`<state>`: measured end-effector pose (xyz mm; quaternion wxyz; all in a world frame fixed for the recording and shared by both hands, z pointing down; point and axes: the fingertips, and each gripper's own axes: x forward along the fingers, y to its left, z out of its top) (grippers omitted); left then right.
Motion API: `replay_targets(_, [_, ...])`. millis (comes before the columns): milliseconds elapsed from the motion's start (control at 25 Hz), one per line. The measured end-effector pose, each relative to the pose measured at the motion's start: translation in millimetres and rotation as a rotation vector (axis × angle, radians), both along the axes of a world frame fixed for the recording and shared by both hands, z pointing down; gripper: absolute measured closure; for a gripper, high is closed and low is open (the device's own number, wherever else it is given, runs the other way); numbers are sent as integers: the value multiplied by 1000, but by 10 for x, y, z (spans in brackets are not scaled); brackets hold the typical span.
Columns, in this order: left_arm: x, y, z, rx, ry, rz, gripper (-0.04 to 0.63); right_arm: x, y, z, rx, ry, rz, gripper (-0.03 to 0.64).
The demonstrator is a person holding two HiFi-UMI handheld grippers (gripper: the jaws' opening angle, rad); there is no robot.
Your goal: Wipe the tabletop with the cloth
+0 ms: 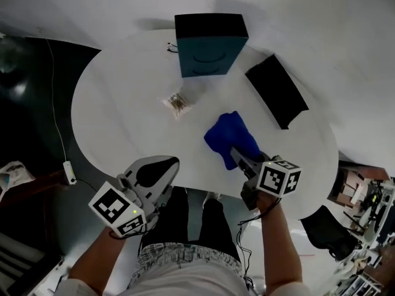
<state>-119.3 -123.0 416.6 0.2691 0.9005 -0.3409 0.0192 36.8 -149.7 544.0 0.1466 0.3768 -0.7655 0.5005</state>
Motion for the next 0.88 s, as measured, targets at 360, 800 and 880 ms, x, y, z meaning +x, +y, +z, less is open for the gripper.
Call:
replay_targets(360, [-519,46,37,-5,-1,-78,574,-786,75,132,-31,-21,-136,503])
replay_targets(800, [-722,95,163,-32,-5,-115,574,-917,85,463,-103,31,-171,503])
replay_targets(880, [-692,86,162,-34,-5,-110,574,-898,87,471,-106,37,-172,503])
